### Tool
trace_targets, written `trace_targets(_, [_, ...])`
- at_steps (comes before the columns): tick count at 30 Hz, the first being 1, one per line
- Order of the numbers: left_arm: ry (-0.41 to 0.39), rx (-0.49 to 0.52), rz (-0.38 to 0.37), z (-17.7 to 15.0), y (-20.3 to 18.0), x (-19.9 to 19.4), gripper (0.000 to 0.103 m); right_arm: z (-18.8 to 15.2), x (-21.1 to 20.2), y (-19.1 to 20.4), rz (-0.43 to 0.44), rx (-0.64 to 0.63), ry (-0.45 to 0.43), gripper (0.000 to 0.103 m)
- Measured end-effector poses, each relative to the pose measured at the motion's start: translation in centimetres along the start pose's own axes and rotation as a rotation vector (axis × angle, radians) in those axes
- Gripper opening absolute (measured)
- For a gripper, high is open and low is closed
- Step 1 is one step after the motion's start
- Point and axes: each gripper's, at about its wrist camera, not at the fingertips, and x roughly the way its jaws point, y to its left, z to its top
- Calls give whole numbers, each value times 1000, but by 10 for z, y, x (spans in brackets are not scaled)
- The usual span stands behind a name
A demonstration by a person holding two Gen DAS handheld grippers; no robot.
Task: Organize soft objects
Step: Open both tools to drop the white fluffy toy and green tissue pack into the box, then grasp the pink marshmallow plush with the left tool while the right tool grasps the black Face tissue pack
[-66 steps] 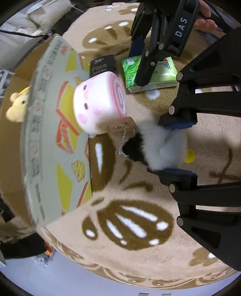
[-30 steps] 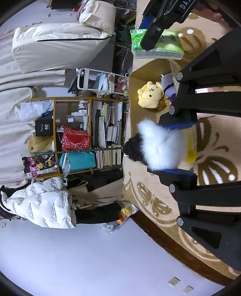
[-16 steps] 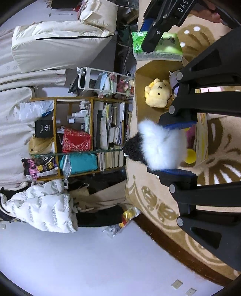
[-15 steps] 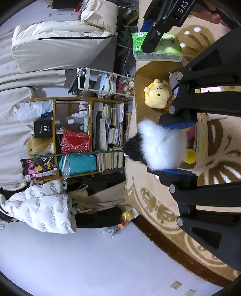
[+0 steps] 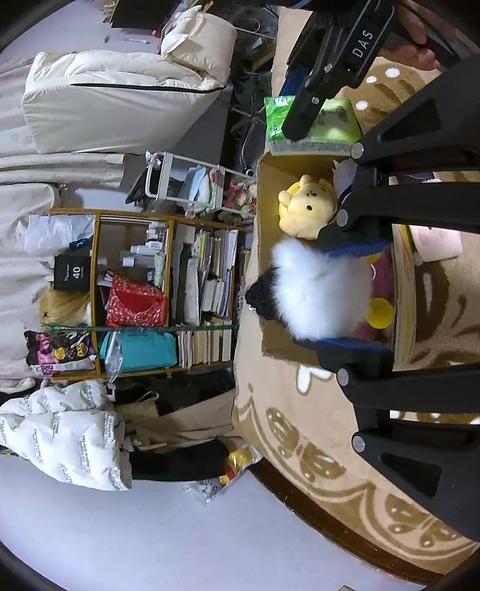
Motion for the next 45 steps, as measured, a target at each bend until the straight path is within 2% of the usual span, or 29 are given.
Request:
trace_targets(11, [61, 28, -32, -11, -11, 18, 35, -1, 8, -2, -8, -6, 7, 56])
trace_targets(15, [101, 23, -21, -14, -11, 24, 37, -2, 9, -7, 4, 10, 17, 57])
trace_targets(18, [134, 27, 2, -18, -11, 26, 39, -2, 8, -11, 11, 32, 15, 65])
trace_targets(20, [138, 27, 15, -20, -10, 24, 39, -2, 4, -14, 15, 47, 10, 65])
trace_targets(23, [134, 15, 29, -21, -8, 17, 50, -1, -3, -15, 12, 51, 7, 68])
trace_targets(24, [128, 10, 34, -21, -7, 14, 52, -1, -5, -15, 11, 55, 4, 72])
trace_targets(29, [129, -7, 35, -24, -4, 1, 57, -3, -17, -15, 6, 63, 8, 81])
trace_targets(31, [130, -5, 33, -26, -4, -5, 62, -5, -22, -13, 9, 63, 10, 89])
trace_targets(35, [113, 27, 43, -30, -11, -23, 73, -8, -32, -9, 0, 56, 23, 95])
trace_targets(37, [110, 32, 38, -30, -14, -30, 78, -11, -37, -8, -5, 62, 23, 103])
trace_targets(45, [117, 42, 5, -36, -22, -54, 93, -18, -59, -6, -47, 82, 26, 103])
